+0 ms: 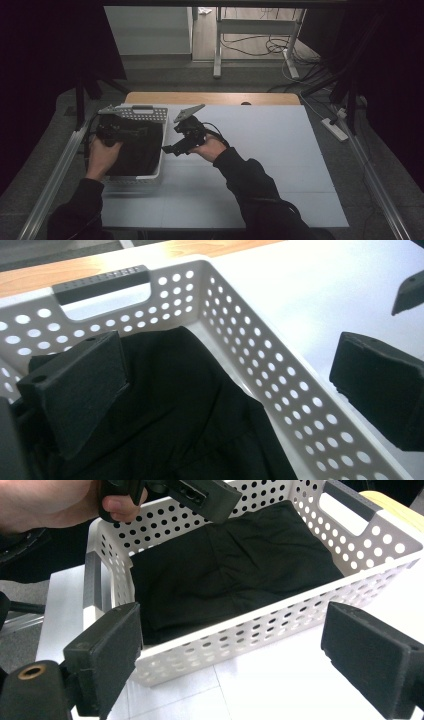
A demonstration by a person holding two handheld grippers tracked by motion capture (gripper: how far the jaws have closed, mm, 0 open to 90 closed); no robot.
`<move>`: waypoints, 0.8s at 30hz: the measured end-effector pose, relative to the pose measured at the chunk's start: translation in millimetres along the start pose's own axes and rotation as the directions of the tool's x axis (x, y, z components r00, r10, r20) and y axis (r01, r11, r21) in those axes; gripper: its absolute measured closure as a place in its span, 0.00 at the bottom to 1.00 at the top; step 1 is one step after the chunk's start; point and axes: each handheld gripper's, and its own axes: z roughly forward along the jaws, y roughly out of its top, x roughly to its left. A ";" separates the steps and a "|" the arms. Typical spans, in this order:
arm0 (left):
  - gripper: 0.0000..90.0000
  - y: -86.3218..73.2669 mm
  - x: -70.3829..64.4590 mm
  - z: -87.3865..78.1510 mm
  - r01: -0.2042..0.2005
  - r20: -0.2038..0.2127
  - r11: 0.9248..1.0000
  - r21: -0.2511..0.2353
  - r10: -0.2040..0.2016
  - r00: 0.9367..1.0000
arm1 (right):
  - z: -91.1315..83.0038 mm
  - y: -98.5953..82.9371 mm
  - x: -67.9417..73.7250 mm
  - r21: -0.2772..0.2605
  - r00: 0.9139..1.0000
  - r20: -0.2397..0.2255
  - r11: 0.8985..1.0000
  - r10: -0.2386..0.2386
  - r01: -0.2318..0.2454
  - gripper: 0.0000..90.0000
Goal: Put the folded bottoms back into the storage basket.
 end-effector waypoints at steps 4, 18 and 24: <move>0.00 -4.1 -3.4 -0.4 -0.005 0.021 1.000 -0.009 0.006 1.000 | -2.4 -6.3 -0.1 0.010 1.000 -0.006 1.000 0.003 -0.003 0.11; 0.00 -18.5 -16.1 0.5 -0.030 0.063 0.999 0.031 0.028 0.998 | -19.5 -31.1 -3.3 0.010 1.000 0.020 1.000 0.015 -0.015 0.04; 0.00 -23.5 -22.1 -0.2 -0.034 0.069 0.999 0.031 0.032 0.997 | -29.2 -45.0 -7.9 0.007 0.998 0.042 0.999 0.035 -0.035 0.02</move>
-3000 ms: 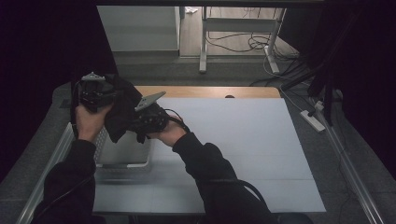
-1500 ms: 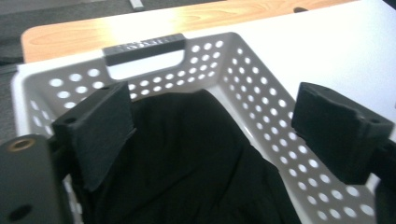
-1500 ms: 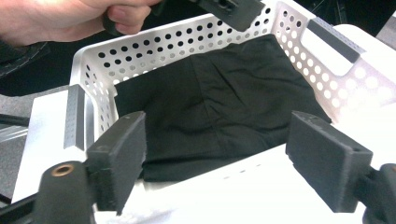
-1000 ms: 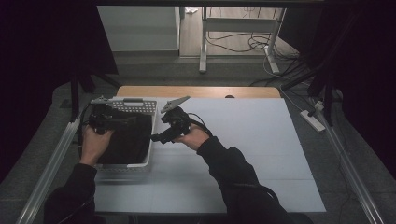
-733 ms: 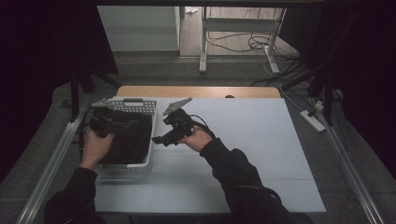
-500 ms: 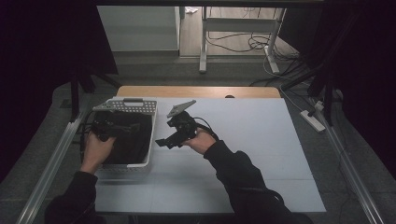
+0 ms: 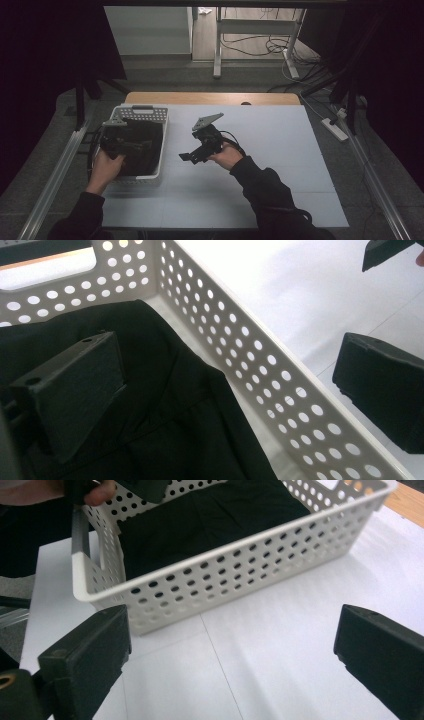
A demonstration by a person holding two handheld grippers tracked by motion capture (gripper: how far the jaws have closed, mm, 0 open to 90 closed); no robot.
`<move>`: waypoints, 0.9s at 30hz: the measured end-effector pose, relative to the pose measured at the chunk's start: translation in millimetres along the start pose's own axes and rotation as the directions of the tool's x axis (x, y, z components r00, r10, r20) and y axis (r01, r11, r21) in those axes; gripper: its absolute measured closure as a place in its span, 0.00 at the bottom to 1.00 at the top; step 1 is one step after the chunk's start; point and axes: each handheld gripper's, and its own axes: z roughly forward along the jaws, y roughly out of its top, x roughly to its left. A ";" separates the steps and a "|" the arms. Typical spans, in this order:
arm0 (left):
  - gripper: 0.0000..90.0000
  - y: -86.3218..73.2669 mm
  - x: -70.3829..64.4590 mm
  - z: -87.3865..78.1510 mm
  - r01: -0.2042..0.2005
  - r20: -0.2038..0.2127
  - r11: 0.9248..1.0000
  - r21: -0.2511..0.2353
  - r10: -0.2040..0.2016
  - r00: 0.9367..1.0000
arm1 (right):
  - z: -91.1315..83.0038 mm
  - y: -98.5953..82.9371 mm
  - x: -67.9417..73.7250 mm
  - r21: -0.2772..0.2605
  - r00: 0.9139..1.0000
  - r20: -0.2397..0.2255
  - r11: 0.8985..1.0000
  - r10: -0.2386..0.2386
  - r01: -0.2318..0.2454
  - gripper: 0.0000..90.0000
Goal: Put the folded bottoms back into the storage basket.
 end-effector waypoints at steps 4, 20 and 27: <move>0.00 -1.2 -6.1 -0.9 -0.010 0.002 1.000 -0.001 0.010 1.000 | -6.4 -5.4 -1.4 -0.009 1.000 0.007 1.000 0.012 -0.012 0.01; 0.00 -13.0 -24.4 -5.0 -0.021 0.006 1.000 0.020 0.021 1.000 | -25.6 -28.1 -1.3 -0.018 0.999 0.032 0.999 0.038 -0.038 0.00; 0.00 -16.6 -32.0 -11.7 -0.034 0.010 0.999 0.006 0.034 0.999 | -34.3 -37.5 -0.3 -0.025 0.998 0.037 0.999 0.045 -0.044 0.00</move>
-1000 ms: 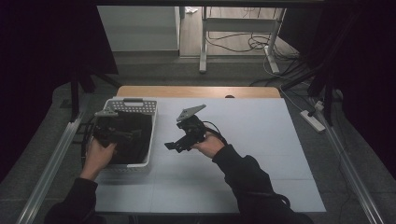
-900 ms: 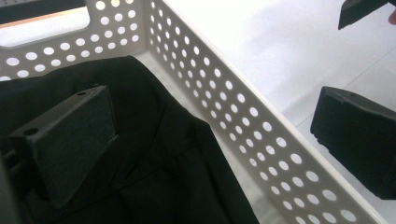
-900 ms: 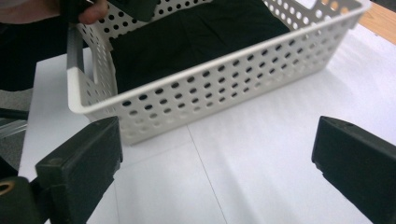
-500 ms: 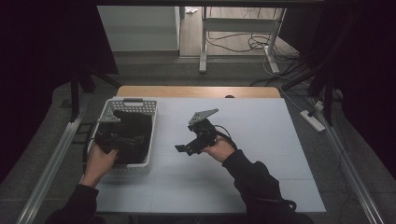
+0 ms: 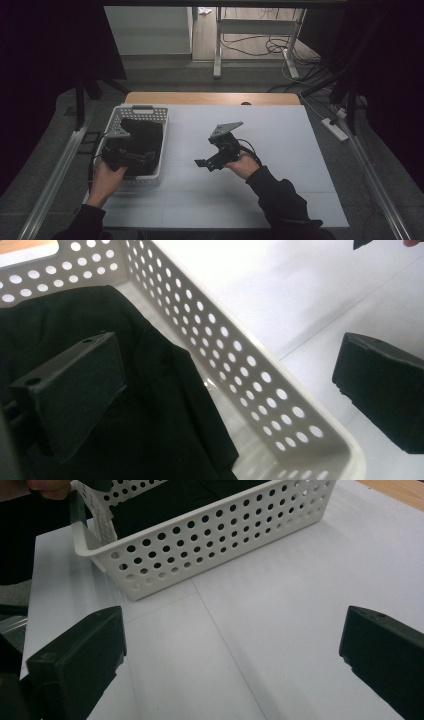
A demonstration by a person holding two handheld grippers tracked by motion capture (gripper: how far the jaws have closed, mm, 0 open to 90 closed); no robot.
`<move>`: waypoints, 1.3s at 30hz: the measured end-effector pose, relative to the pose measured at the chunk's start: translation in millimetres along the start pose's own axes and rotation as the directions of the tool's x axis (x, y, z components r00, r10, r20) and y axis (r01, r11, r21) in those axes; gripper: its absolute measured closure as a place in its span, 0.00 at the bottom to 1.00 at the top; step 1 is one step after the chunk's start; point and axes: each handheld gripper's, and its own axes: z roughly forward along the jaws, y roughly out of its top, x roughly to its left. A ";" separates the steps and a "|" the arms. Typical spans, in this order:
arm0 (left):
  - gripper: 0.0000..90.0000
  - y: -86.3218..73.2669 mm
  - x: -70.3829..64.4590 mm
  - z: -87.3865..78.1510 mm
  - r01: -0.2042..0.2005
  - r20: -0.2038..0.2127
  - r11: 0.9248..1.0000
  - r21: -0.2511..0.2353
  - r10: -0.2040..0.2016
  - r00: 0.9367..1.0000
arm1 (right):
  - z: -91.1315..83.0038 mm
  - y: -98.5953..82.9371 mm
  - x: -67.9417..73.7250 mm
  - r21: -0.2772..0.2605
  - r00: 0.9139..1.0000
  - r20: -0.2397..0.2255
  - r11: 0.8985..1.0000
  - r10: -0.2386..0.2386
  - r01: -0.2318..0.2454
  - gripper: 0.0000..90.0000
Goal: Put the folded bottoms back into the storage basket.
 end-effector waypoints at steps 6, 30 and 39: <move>0.00 -6.9 -6.0 -7.3 0.003 0.001 1.000 -0.012 -0.003 1.000 | -5.3 -8.9 -0.4 0.009 1.000 0.007 1.000 -0.007 0.007 0.00; 0.00 -43.9 -30.4 -35.0 0.006 0.044 0.999 -0.036 -0.004 0.999 | -26.4 -32.8 -1.4 0.025 0.999 0.035 1.000 0.016 -0.016 0.00; 0.00 -58.5 -35.3 -44.9 0.002 0.040 0.999 -0.048 0.000 0.999 | -34.6 -40.5 -1.8 0.032 0.999 0.045 0.999 0.020 -0.022 0.00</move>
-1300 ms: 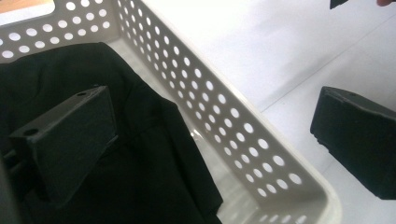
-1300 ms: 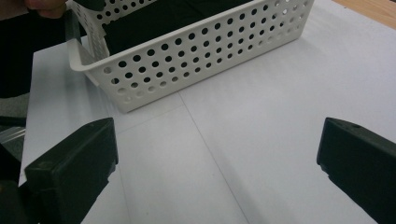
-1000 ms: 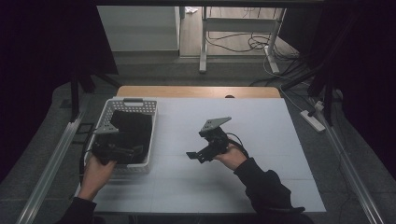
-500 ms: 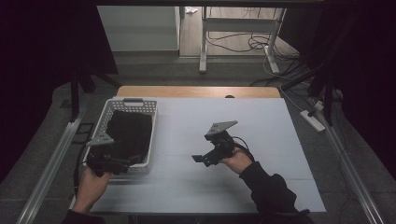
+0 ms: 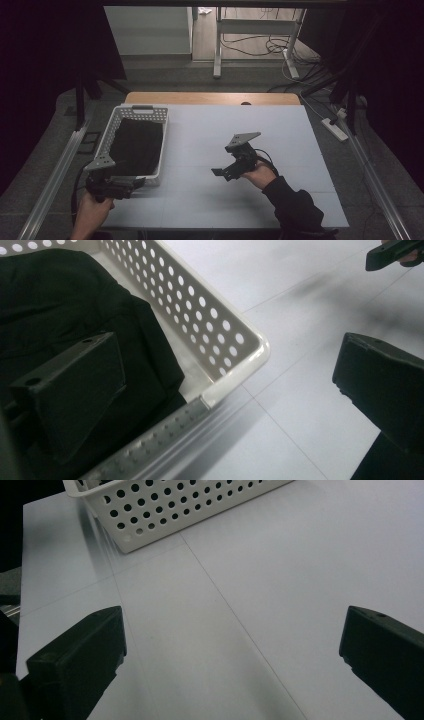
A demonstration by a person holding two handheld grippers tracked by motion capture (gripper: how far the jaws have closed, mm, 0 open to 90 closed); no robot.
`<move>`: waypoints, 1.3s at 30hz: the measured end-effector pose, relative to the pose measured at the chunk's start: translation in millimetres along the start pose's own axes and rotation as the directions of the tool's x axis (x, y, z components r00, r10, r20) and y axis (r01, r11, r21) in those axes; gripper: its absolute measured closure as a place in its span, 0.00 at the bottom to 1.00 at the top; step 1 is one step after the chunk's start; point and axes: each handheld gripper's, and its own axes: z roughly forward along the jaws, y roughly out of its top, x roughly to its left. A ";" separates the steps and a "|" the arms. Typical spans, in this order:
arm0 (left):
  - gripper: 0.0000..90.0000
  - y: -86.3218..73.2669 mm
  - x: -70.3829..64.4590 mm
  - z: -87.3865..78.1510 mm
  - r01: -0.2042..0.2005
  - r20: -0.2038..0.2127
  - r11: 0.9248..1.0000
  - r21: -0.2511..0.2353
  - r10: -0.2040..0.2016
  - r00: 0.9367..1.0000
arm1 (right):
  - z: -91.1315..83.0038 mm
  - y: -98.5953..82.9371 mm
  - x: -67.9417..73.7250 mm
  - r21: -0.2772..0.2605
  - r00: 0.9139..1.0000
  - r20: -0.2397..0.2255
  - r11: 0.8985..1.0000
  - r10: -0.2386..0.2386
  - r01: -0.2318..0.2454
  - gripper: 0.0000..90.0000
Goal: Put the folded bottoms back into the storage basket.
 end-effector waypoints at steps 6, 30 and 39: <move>0.00 -10.3 -3.0 -3.1 0.007 0.000 1.000 0.001 -0.007 1.000 | -6.2 -4.3 1.4 -0.015 1.000 -0.008 1.000 0.023 -0.023 0.00; 0.00 -40.3 -5.7 -15.5 0.036 0.011 0.999 -0.025 -0.036 0.999 | -30.2 -19.9 8.7 -0.015 0.999 0.034 1.000 0.016 -0.016 0.00; 0.00 -42.1 -7.1 -16.1 0.025 0.013 0.999 -0.022 -0.025 1.000 | -40.4 -29.4 9.0 -0.023 0.998 0.047 0.999 0.041 -0.040 0.00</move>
